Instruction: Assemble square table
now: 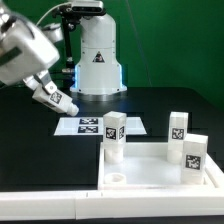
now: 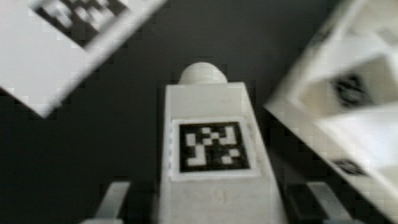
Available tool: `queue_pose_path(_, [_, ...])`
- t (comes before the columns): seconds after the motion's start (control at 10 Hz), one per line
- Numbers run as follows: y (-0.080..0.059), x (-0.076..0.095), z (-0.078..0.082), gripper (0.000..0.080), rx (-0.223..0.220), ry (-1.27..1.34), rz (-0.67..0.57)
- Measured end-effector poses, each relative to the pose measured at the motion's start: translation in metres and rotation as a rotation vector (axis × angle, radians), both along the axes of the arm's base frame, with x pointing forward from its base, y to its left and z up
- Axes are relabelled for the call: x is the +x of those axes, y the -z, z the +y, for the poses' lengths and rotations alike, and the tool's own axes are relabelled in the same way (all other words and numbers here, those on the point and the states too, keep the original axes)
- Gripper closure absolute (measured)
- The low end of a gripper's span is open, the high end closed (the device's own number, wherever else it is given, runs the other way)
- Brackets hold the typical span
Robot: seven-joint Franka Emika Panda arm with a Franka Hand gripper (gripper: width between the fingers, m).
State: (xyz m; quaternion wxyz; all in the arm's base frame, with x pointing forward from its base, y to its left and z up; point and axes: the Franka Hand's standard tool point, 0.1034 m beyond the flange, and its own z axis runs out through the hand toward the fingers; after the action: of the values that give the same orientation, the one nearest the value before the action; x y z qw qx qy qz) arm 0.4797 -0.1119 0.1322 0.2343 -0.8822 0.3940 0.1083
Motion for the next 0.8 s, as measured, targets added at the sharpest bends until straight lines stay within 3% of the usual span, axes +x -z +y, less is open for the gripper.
queue_pose_path(0.1, [-0.014,0.011,0.014,0.0515,-0.068,-0.02,-0.071])
queue_pose_path(0.2, [-0.007,0.003,0.01,0.0515,-0.098,0.002,-0.089])
queue_pose_path(0.5, [-0.001,0.02,-0.003,0.0515,-0.319,-0.052,-0.196])
queue_pose_path(0.6, [-0.007,0.043,-0.003,0.0515,-0.377,-0.08,-0.235])
queue_pose_path(0.8, [-0.032,0.095,0.005,0.0515,-0.426,-0.123,-0.321])
